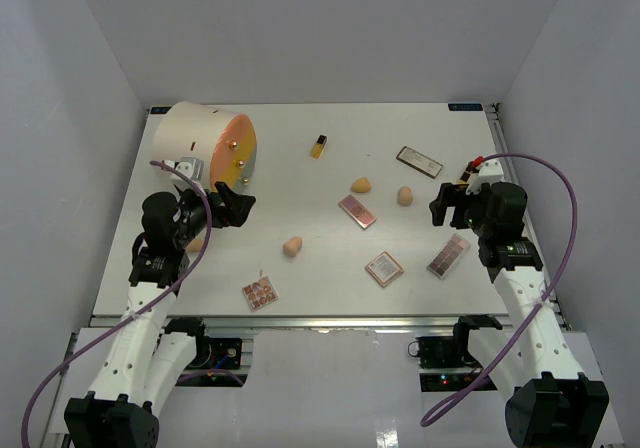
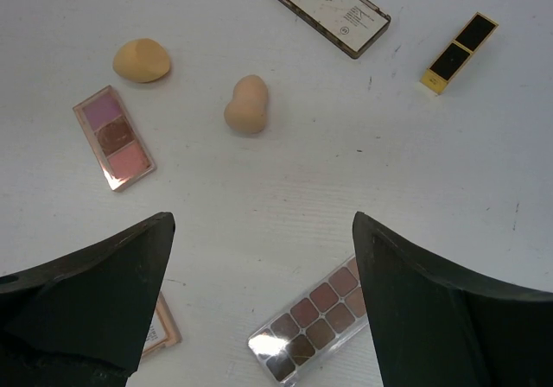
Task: Organize the makeup
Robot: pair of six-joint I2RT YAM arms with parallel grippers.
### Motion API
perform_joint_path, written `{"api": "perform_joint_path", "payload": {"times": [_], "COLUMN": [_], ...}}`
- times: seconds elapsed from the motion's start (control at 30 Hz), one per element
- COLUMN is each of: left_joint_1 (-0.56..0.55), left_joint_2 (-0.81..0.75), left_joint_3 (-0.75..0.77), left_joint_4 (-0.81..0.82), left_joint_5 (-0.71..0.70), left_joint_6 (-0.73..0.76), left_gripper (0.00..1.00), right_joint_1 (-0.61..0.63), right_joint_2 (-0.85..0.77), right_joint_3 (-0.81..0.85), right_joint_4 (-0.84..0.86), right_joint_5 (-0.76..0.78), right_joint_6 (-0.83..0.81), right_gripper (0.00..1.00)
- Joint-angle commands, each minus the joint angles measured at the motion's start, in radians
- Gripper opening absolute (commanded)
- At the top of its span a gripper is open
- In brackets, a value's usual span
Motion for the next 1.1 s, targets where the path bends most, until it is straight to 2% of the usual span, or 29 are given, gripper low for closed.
{"api": "perform_joint_path", "payload": {"times": [0.0, 0.33, 0.53, 0.6, 0.77, 0.87, 1.07], "left_joint_1": [-0.004, -0.072, -0.098, -0.137, -0.329, -0.459, -0.556], "left_joint_2": [-0.024, 0.0, 0.038, 0.08, 0.225, 0.325, 0.591], "left_joint_3": [0.002, 0.054, 0.175, 0.229, 0.388, 0.524, 0.818], "left_joint_4": [0.036, -0.008, -0.11, -0.15, -0.261, -0.355, -0.579], "left_joint_5": [0.021, 0.027, -0.01, -0.039, -0.305, -0.576, -0.986], "left_joint_6": [-0.01, -0.047, -0.096, -0.113, -0.155, -0.161, -0.176], "left_gripper": [0.98, 0.98, 0.98, 0.98, 0.97, 0.95, 0.96], "right_joint_1": [0.001, 0.001, 0.005, 0.008, 0.011, 0.011, 0.01], "right_joint_2": [-0.016, -0.109, -0.082, -0.062, -0.051, -0.068, -0.091], "right_joint_3": [0.041, -0.086, -0.086, -0.065, -0.041, -0.043, -0.051], "right_joint_4": [0.041, 0.078, 0.026, -0.004, -0.037, -0.04, -0.04], "right_joint_5": [-0.055, -0.447, -0.64, -0.658, -0.645, -0.651, -0.626], "right_joint_6": [-0.017, -0.296, -0.419, -0.46, -0.481, -0.493, -0.503], "right_gripper": [0.9, 0.9, 0.9, 0.9, 0.9, 0.9, 0.9]}}
